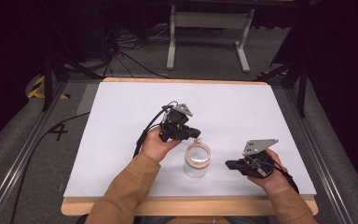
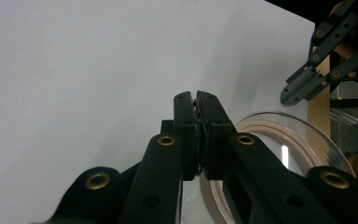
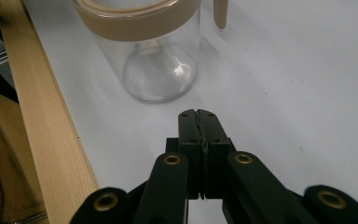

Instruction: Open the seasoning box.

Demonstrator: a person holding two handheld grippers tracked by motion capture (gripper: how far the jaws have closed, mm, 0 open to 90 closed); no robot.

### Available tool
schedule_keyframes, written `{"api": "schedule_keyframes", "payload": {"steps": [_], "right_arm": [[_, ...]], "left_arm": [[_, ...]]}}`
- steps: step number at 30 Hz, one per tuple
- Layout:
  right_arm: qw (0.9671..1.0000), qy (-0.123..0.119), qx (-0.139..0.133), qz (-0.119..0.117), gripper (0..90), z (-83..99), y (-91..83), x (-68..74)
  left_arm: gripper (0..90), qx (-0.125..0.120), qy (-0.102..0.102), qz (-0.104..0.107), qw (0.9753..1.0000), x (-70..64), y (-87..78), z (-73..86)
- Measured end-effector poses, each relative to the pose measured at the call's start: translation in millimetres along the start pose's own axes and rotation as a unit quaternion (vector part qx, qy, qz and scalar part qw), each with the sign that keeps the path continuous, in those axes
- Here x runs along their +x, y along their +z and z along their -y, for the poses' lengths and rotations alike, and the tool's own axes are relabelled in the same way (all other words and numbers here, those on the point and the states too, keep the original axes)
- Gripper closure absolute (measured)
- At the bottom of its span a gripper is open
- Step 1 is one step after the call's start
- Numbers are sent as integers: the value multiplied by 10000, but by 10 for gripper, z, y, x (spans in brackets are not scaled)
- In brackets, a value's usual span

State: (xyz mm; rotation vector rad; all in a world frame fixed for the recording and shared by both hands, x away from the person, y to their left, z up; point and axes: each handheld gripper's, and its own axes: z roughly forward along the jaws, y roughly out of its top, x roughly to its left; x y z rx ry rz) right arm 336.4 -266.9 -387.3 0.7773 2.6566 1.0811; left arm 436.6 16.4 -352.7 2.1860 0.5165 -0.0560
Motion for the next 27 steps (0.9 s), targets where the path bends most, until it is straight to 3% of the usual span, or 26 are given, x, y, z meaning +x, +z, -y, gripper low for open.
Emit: {"api": "schedule_keyframes", "payload": {"steps": [5, 17, 27], "right_arm": [[10000, -50, -2, -20, 892, -16, 15, 26], [9991, -305, -213, -215, 893, -178, 51, 233], [9980, -365, -350, -377, 893, -261, 79, 320]], "left_arm": [[890, 79, 19, -8, 10000, 0, -10, -7], [893, -26, -30, 32, 10000, 20, 7, 0], [893, -7, -25, 78, 10000, 35, 6, -1]]}}
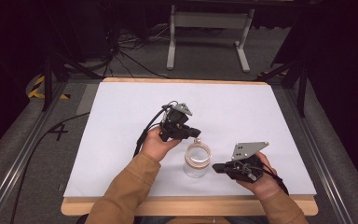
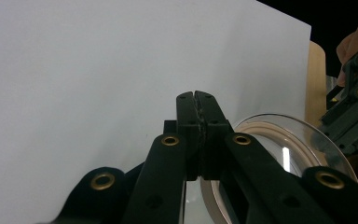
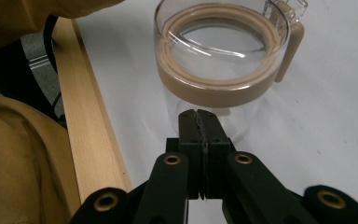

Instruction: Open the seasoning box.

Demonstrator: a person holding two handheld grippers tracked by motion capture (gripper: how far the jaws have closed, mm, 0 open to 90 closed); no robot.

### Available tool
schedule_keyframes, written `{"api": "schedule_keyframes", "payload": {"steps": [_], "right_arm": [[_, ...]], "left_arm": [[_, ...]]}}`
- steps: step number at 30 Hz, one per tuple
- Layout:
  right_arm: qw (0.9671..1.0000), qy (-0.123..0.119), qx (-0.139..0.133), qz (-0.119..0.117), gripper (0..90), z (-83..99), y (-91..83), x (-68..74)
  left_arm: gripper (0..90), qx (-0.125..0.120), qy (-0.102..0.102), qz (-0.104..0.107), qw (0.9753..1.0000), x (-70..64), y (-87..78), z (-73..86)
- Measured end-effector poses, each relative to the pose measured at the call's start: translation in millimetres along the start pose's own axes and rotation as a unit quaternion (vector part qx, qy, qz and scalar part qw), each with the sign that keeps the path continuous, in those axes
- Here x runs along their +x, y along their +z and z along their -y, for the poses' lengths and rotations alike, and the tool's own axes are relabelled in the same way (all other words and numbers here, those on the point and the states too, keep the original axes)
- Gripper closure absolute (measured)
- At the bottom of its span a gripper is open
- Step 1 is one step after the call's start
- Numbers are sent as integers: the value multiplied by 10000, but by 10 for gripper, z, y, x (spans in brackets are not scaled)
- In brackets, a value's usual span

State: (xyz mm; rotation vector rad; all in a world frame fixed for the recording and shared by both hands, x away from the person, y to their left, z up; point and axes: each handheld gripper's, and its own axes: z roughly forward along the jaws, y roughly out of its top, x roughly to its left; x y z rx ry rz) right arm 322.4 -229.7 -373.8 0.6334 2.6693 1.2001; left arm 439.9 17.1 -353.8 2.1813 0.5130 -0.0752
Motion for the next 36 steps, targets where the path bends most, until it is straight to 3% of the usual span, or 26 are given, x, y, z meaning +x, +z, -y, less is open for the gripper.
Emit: {"api": "schedule_keyframes", "payload": {"steps": [14, 27, 36], "right_arm": [[9998, 12, -157, -148, 893, -73, 17, 48], [9985, 142, -527, 36, 894, -159, 7, 29], [9970, 193, -727, 163, 894, -182, -19, 1]], "left_arm": [[895, 30, 21, -69, 10000, -11, 27, 0], [895, 134, 30, -61, 9999, 1, 35, -1], [894, 48, 20, -76, 10000, -8, 25, 6]]}}
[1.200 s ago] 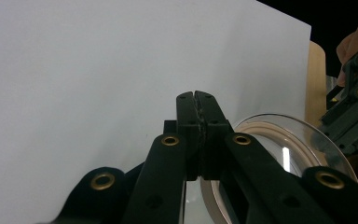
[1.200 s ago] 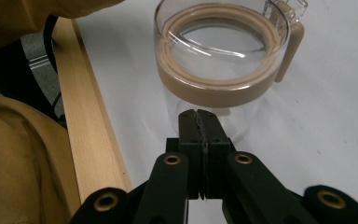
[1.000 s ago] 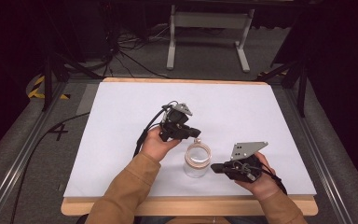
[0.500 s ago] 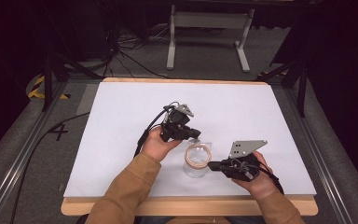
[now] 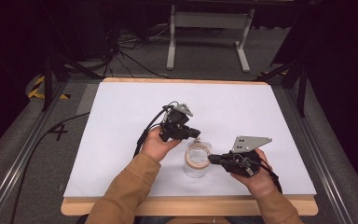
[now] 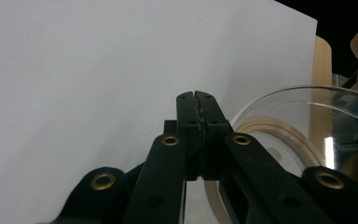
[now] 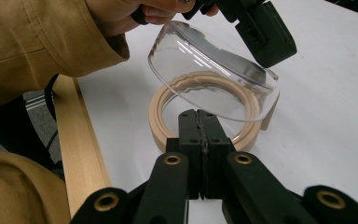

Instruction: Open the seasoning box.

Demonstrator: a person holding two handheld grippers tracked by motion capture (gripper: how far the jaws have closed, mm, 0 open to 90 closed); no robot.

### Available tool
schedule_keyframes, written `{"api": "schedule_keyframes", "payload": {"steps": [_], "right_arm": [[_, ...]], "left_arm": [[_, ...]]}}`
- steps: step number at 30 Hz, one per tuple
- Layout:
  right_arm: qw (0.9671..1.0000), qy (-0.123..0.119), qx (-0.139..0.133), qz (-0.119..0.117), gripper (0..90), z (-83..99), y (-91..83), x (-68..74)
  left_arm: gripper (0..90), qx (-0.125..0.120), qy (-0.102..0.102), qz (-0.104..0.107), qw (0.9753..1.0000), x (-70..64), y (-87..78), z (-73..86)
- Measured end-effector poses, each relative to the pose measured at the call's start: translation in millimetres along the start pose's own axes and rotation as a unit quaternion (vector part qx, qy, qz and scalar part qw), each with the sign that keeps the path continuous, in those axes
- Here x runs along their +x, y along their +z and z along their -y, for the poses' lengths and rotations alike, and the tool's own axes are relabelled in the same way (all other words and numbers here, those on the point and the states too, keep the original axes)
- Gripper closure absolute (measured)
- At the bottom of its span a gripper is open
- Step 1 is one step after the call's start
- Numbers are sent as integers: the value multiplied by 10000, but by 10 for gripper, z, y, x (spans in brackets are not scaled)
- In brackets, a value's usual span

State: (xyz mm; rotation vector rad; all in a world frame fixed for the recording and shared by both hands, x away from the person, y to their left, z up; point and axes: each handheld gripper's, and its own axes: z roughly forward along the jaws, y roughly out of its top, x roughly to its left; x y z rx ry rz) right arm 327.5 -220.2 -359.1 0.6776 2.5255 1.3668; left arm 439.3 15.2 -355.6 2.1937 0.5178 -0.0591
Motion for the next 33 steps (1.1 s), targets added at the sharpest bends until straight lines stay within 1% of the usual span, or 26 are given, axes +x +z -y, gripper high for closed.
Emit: {"api": "schedule_keyframes", "payload": {"steps": [4, 8, 9, 11, 12, 15, 18, 19, 20, 25, 26, 27, 29, 30, 31, 33], "right_arm": [[10000, -19, 0, -14, 895, -5, 0, 2], [10000, -49, -4, -23, 894, -10, 0, -3], [10000, -49, -4, -23, 894, -10, 0, -3], [10000, -53, -27, -39, 894, -22, -6, -8], [10000, -69, -43, -44, 894, -29, -6, -12], [9999, -109, -74, -60, 895, -60, -5, -25], [9998, -152, -124, -87, 894, -87, -3, -32], [9997, -154, -143, -78, 895, -97, -4, -33], [9997, -186, -160, -87, 894, -108, -4, -40], [9993, -235, -267, -93, 895, -160, 3, -62], [9992, -246, -294, -95, 895, -168, 4, -71], [9991, -238, -325, -95, 895, -178, 5, -78], [9989, -258, -373, -90, 895, -192, 10, -91], [9988, -259, -397, -88, 895, -200, 12, -99], [9986, -264, -444, -96, 895, -212, 18, -115], [9984, -259, -494, -80, 895, -229, 23, -135]], "left_arm": [[894, -17, 18, -12, 10000, -4, -27, -1], [893, -131, 23, -80, 9999, -9, -127, 10], [893, -131, 23, -80, 9999, -9, -127, 10], [892, -164, 7, -102, 9998, -21, -192, 21], [892, -197, 37, -138, 9997, -25, -231, 30], [883, -277, 9, -219, 9994, -58, -335, 57], [876, -382, -33, -253, 9989, -76, -424, 85], [872, -379, -52, -262, 9989, -82, -462, 96], [862, -418, -45, -245, 9988, -80, -493, 108], [809, -563, -199, -154, 9981, -72, -639, 190], [804, -579, -198, -178, 9980, -67, -673, 207], [799, -579, -198, -178, 9980, -67, -673, 207], [789, -600, -241, -205, 9977, -70, -738, 250], [787, -600, -241, -205, 9977, -70, -738, 250], [783, -622, -279, -266, 9973, -77, -775, 281], [782, -634, -323, -312, 9970, -84, -817, 316]]}}
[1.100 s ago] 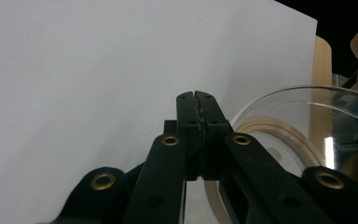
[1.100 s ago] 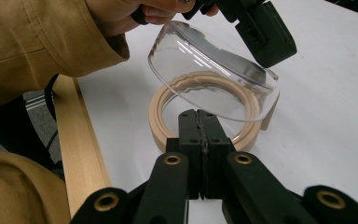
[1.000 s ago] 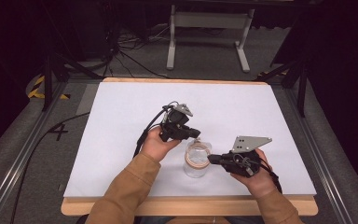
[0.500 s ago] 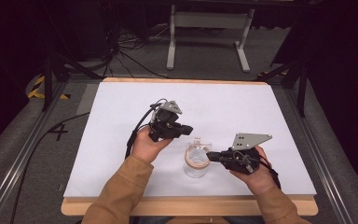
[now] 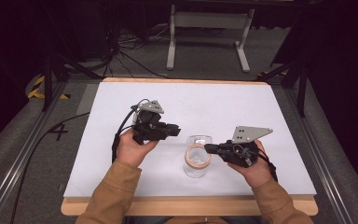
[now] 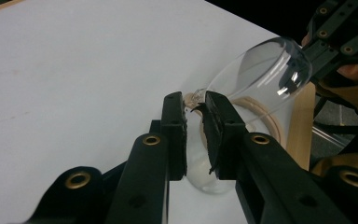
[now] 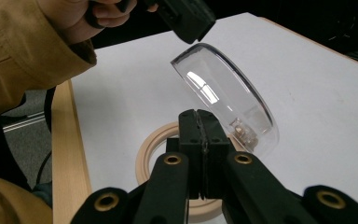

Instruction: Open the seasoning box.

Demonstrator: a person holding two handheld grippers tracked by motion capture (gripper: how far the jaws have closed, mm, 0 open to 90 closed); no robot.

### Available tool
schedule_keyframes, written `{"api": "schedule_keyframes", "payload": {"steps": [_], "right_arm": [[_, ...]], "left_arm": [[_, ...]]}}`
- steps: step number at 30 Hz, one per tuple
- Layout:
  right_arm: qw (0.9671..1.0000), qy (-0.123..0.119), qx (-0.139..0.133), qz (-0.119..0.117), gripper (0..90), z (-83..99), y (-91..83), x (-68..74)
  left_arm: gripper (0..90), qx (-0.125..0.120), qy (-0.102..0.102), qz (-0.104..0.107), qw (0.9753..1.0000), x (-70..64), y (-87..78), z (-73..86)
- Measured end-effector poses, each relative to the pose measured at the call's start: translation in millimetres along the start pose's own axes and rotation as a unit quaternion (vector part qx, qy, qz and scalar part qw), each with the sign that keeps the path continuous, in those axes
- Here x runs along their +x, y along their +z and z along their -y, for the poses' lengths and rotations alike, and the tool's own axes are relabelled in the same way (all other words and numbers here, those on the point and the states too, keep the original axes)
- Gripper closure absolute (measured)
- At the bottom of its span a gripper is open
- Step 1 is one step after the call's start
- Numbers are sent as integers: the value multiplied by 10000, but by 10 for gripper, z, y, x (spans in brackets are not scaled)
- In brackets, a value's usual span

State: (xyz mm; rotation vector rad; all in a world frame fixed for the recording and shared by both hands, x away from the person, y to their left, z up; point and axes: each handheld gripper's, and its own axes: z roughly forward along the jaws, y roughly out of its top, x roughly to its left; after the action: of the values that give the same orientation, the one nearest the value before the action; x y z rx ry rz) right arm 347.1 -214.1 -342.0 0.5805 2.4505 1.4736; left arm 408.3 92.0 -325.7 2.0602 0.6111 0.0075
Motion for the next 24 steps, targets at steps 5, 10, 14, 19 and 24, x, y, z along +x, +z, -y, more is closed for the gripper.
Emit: {"api": "schedule_keyframes", "payload": {"steps": [5, 10, 14, 19, 24], "right_arm": [[9999, 7, -101, 18, 895, -27, 13, -41], [9998, 22, -182, 55, 895, -46, 31, -113], [9997, 27, -246, 79, 895, -63, 48, -173], [9994, 95, -279, 169, 895, -53, 66, -255], [9976, 264, -292, 571, 895, -24, 79, -330]], "left_arm": [[777, -36, -83, -106, 9999, 8, -89, 64], [777, -79, -137, -208, 9997, 12, -177, 134], [773, -118, -233, -298, 9992, 16, -254, 191], [770, -129, -305, -354, 9988, 29, -312, 232], [770, -159, -369, -384, 9985, 50, -322, 257]]}}
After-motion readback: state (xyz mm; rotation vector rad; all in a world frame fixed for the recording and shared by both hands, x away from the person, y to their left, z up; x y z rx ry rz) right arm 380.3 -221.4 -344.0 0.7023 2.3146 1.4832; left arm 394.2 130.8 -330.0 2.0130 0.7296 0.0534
